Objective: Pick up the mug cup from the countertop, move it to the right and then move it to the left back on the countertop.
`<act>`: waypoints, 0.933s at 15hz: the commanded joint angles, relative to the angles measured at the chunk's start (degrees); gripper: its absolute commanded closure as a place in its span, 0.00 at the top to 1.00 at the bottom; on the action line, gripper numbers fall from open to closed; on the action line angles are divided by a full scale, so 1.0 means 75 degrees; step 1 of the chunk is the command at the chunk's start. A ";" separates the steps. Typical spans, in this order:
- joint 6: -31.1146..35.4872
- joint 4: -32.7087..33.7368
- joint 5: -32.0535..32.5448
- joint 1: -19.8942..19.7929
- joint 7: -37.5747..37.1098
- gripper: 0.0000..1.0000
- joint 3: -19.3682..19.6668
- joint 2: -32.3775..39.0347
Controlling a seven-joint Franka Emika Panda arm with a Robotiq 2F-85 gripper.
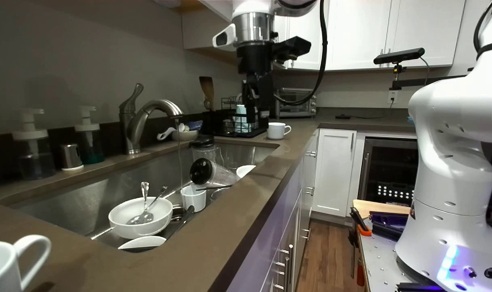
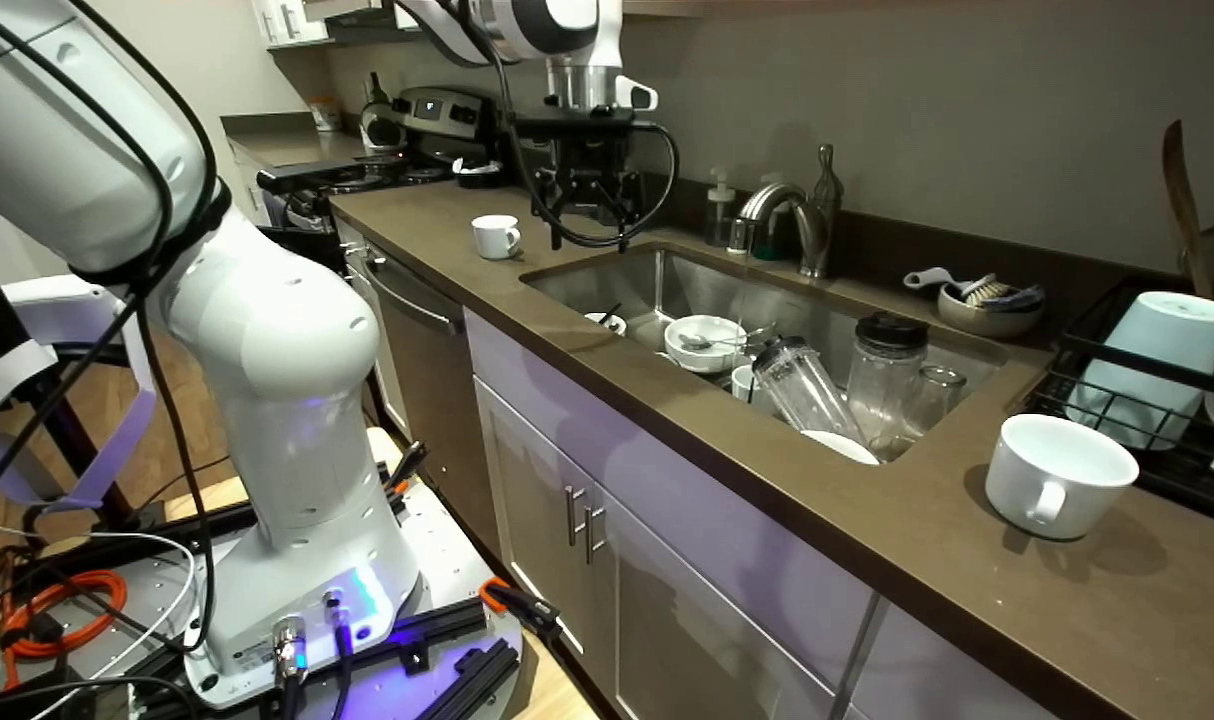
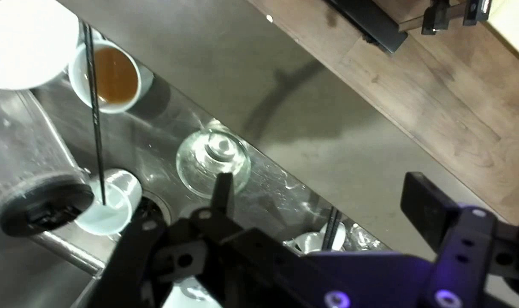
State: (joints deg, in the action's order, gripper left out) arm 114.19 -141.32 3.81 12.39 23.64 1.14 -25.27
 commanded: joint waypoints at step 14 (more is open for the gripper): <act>0.1524 0.2106 -0.1697 0.0802 0.4892 1.00 -0.1435 0.3676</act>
State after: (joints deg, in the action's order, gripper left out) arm 126.22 -130.36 -6.56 19.64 55.13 -6.54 -1.64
